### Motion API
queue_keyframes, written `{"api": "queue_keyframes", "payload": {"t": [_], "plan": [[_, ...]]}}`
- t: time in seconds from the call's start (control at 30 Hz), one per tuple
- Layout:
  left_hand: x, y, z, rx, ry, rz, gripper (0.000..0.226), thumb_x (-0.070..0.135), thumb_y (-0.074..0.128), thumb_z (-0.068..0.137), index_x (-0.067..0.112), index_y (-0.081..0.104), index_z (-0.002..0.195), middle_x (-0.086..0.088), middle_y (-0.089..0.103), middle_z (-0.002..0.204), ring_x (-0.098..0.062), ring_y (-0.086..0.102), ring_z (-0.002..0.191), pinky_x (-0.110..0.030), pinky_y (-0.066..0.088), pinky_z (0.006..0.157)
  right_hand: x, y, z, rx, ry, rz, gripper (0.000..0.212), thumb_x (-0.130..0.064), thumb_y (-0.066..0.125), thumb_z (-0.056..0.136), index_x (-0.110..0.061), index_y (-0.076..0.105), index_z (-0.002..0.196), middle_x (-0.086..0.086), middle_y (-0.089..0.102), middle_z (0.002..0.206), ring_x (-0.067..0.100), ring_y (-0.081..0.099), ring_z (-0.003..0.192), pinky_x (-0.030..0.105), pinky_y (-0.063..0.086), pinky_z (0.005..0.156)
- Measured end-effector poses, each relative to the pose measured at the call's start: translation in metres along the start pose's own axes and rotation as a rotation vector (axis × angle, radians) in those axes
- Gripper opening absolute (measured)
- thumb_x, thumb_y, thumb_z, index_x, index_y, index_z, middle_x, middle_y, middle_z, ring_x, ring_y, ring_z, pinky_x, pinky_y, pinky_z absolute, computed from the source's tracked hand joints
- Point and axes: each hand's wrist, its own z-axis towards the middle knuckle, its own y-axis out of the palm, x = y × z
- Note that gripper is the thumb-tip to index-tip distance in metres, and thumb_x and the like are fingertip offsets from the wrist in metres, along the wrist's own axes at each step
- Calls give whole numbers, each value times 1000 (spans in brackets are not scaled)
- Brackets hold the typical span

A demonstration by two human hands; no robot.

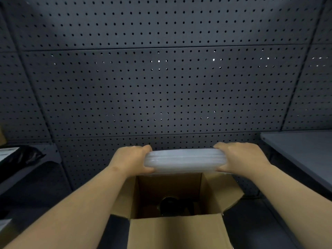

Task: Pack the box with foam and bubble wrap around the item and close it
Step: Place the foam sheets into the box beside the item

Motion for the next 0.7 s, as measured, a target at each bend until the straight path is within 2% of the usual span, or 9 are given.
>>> {"api": "queue_keyframes", "payload": {"t": [0.07, 0.2, 0.33, 0.57, 0.7], "plan": [[4, 6, 0, 9, -29, 3, 53, 64, 51, 81, 30, 46, 121, 7, 65, 103, -15, 63, 87, -29, 51, 71, 1, 3, 3, 24, -26, -21, 57, -61, 53, 80, -38, 40, 130, -9, 64, 110, 15, 62, 93, 28, 47, 67], [8, 13, -2, 12, -48, 3, 54, 66, 49, 82, 29, 46, 121, 6, 65, 102, -16, 63, 87, -32, 53, 75, 2, 9, 7, -2, -6, -60, 50, -64, 51, 80, -33, 48, 119, -8, 65, 97, 15, 63, 83, 27, 44, 60], [6, 14, -2, 6, -55, 24, 59, 71, 46, 82, 29, 46, 123, 5, 66, 103, -16, 63, 89, -31, 51, 72, -5, 12, 9, -31, 30, -74, 53, -69, 48, 81, -30, 50, 117, -5, 65, 92, 16, 60, 77, 26, 40, 56], [-1, 18, 1, 10, -84, 17, 58, 73, 43, 82, 27, 50, 116, 3, 67, 99, -17, 63, 87, -31, 53, 70, -26, 17, 2, -84, 151, 83, 51, -67, 50, 82, -33, 51, 120, -4, 64, 93, 15, 60, 80, 27, 49, 61], [1, 24, 3, 13, -116, -35, 59, 74, 43, 81, 27, 51, 116, 4, 65, 94, -16, 63, 82, -33, 56, 70, -32, 15, 7, -112, 256, 137, 47, -61, 49, 86, -30, 53, 120, -2, 64, 95, 17, 59, 81, 27, 45, 59]]}}
